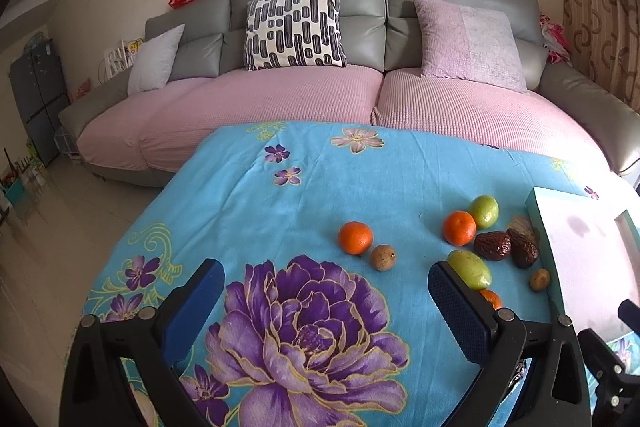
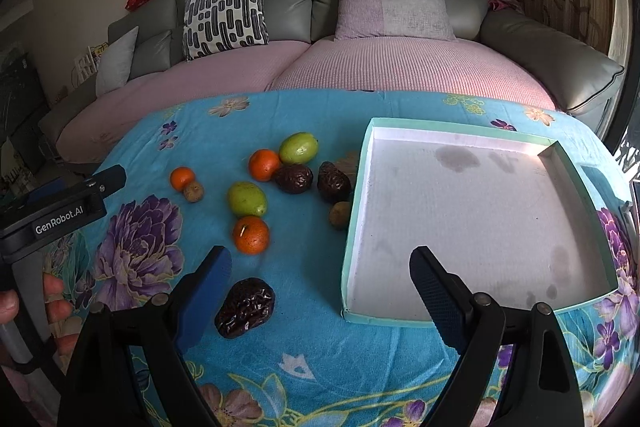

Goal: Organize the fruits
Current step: 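Grasp the dark red date with the right gripper while the left gripper grasps a small brown round fruit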

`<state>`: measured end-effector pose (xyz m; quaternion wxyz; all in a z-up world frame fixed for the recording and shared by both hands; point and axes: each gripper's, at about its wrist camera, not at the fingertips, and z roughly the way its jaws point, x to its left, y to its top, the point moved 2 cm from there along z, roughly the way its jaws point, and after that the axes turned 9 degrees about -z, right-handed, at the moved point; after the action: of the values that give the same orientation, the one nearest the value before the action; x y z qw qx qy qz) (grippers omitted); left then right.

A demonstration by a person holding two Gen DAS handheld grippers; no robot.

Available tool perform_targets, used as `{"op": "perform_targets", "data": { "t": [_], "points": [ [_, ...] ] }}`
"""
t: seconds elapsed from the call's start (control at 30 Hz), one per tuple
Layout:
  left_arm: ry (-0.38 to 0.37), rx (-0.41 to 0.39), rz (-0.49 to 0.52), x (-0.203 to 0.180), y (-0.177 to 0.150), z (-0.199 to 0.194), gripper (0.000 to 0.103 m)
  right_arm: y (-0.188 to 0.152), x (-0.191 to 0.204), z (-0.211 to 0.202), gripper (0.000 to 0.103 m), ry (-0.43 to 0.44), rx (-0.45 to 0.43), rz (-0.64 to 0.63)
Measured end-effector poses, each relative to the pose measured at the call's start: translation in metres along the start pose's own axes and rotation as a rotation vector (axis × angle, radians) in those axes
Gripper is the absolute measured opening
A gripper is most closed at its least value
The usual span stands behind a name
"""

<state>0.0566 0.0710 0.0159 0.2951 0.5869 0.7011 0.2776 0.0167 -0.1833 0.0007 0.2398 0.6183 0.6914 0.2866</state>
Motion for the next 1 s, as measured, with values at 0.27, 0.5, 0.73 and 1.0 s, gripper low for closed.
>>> {"op": "perform_targets", "data": {
  "t": [0.27,0.5,0.73,1.0],
  "points": [
    [0.001,0.127,-0.052,0.004,0.008,0.025,0.103,-0.004,0.020,0.012,0.077,0.103,0.036,-0.021],
    [-0.019,0.151,-0.067,-0.001,0.012,0.041,0.100,-0.015,0.037,0.032,0.061,0.168,0.117,-0.045],
    [-0.047,0.215,-0.083,0.002,0.005,0.065,0.083,-0.023,0.045,0.050,0.048,0.202,0.172,-0.053],
    [-0.105,0.267,-0.076,-0.009,0.000,0.090,0.069,-0.023,0.044,0.056,0.032,0.248,0.155,-0.021]
  ]
}}
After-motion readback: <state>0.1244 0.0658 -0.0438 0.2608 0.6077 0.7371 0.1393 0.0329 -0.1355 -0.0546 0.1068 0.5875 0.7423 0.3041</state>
